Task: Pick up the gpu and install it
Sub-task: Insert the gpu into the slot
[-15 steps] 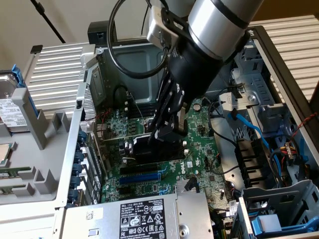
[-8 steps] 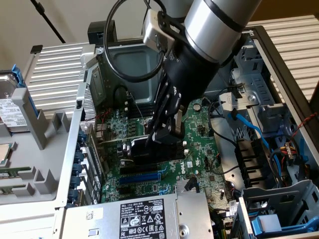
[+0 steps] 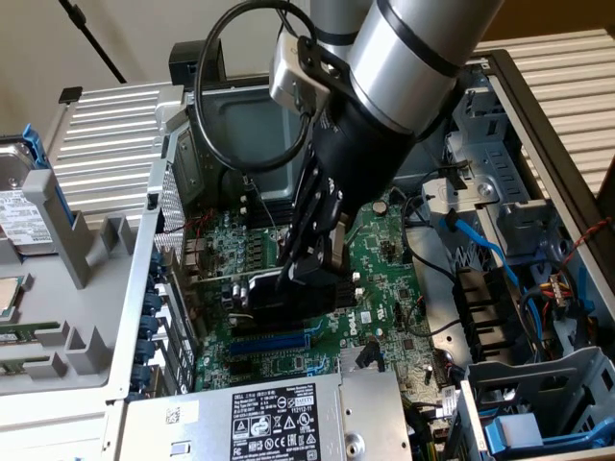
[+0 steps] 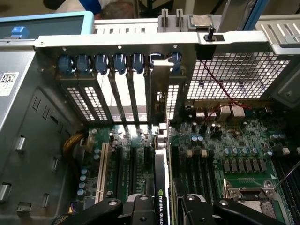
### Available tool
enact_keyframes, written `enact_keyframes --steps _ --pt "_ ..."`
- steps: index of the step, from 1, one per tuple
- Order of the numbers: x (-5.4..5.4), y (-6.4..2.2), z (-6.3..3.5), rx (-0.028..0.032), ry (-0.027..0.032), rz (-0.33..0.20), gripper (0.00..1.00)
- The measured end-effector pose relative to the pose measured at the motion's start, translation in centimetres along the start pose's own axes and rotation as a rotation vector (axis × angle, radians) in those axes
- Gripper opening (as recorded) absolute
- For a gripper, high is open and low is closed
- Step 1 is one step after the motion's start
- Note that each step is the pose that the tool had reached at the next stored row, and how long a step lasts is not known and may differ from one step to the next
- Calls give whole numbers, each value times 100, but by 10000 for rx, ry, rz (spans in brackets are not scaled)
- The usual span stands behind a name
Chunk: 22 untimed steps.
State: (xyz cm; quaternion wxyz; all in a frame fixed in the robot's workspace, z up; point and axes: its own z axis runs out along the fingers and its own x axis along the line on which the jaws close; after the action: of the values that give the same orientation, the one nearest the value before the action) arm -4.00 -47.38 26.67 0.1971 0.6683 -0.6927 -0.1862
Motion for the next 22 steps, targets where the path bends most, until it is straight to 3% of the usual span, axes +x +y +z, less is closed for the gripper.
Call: enact_keyframes --steps 22 --pt "4 19 71 0 1 0 26"
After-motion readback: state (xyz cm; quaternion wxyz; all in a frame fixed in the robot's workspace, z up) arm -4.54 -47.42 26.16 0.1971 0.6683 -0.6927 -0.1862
